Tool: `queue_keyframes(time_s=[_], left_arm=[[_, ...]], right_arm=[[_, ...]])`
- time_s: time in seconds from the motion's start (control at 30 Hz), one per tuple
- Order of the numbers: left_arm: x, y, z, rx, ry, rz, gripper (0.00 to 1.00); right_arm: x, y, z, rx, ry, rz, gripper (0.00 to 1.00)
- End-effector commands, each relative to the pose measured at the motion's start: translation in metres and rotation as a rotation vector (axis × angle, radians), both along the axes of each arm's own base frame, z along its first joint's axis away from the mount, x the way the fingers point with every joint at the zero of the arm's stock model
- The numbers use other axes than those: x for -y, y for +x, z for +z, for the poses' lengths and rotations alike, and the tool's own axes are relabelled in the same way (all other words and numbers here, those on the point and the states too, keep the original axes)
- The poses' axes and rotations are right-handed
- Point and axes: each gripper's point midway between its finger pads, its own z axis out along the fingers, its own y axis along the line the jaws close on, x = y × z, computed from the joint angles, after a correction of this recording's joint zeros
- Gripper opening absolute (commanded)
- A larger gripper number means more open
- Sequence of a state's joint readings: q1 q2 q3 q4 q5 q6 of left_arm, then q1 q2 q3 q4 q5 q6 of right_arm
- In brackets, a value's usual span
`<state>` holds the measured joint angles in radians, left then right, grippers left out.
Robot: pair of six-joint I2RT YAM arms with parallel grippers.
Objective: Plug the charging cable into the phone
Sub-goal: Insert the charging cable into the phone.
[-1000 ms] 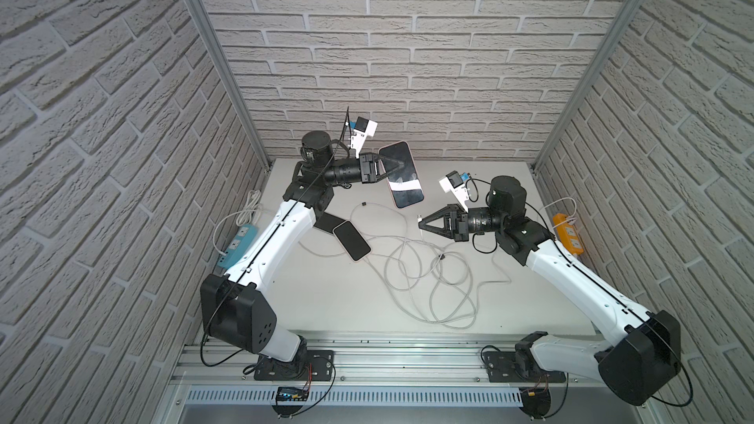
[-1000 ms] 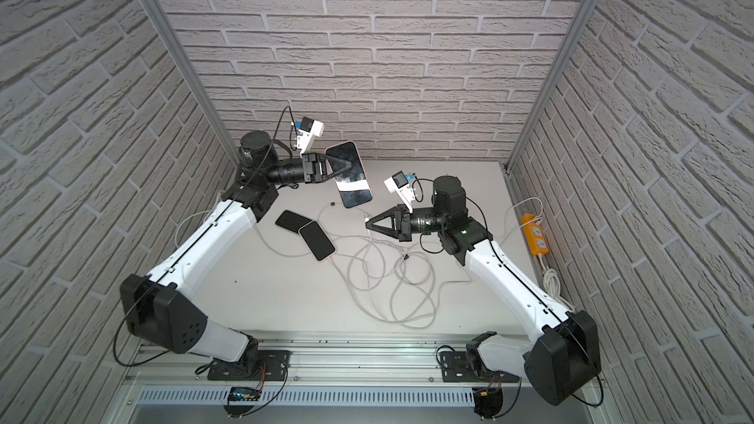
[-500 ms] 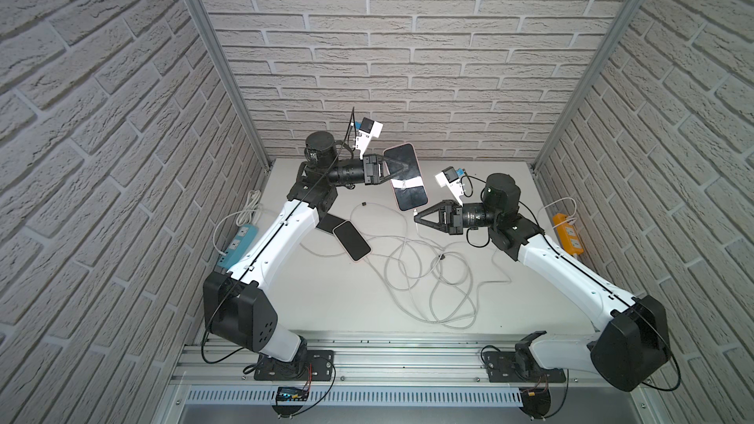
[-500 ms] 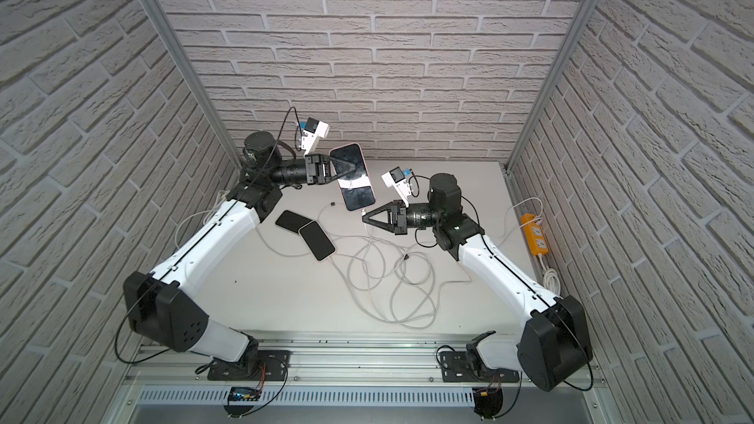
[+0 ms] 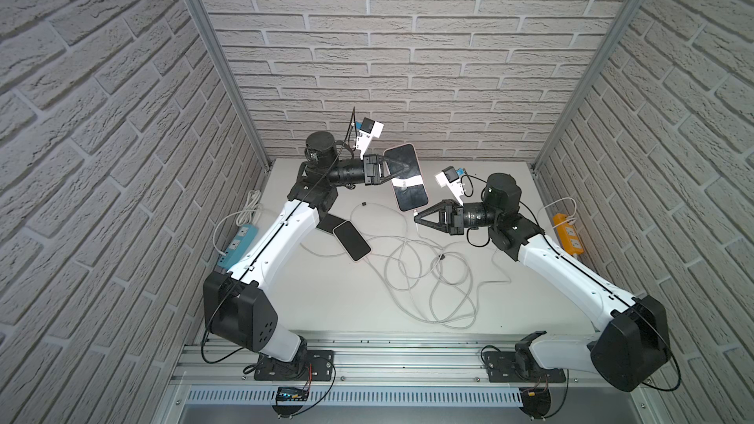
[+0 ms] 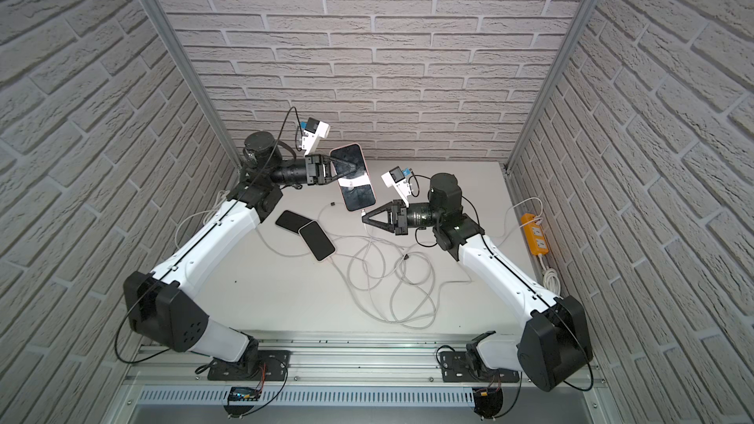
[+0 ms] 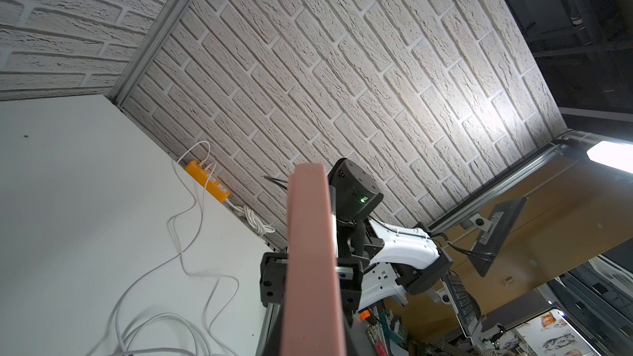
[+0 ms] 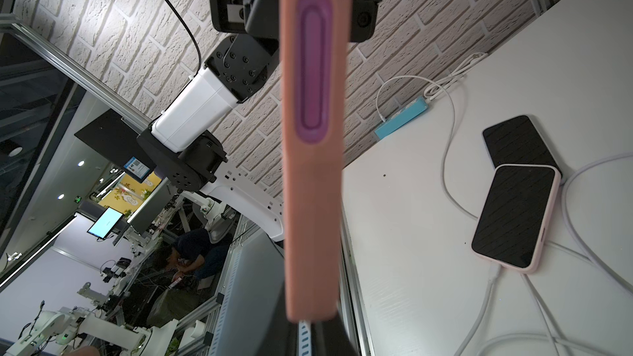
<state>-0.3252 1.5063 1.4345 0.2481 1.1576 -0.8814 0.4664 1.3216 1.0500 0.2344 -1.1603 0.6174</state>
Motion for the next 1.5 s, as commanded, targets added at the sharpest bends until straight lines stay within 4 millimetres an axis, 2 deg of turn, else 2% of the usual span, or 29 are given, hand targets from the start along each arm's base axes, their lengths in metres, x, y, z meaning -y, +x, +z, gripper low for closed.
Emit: queue_keyframes(time_s=[0.0,0.23,0.63,0.87,1.27,1.47], left_arm=[[0.003,-0.014,0.016,0.089,-0.022,-0.055,0.0],[0.005,-0.021,0.004,0.069,0.002,-0.073,0.0],[0.004,-0.027,0.001,0.069,0.015,-0.083,0.0],[0.004,-0.035,-0.006,0.05,0.03,-0.106,0.0],[0.016,-0.044,-0.022,0.013,0.057,-0.149,0.0],[0.015,-0.047,-0.029,0.0,0.077,-0.152,0.0]], right_arm=[[0.003,-0.006,0.016,0.077,0.031,0.012,0.03],[0.003,-0.006,0.019,0.085,0.036,0.012,0.03],[0.006,-0.009,0.021,0.096,0.031,0.007,0.03],[0.008,-0.004,0.023,0.104,0.036,-0.013,0.03],[0.006,0.007,0.037,0.136,0.051,-0.014,0.03],[0.008,0.014,0.035,0.135,0.041,-0.029,0.03]])
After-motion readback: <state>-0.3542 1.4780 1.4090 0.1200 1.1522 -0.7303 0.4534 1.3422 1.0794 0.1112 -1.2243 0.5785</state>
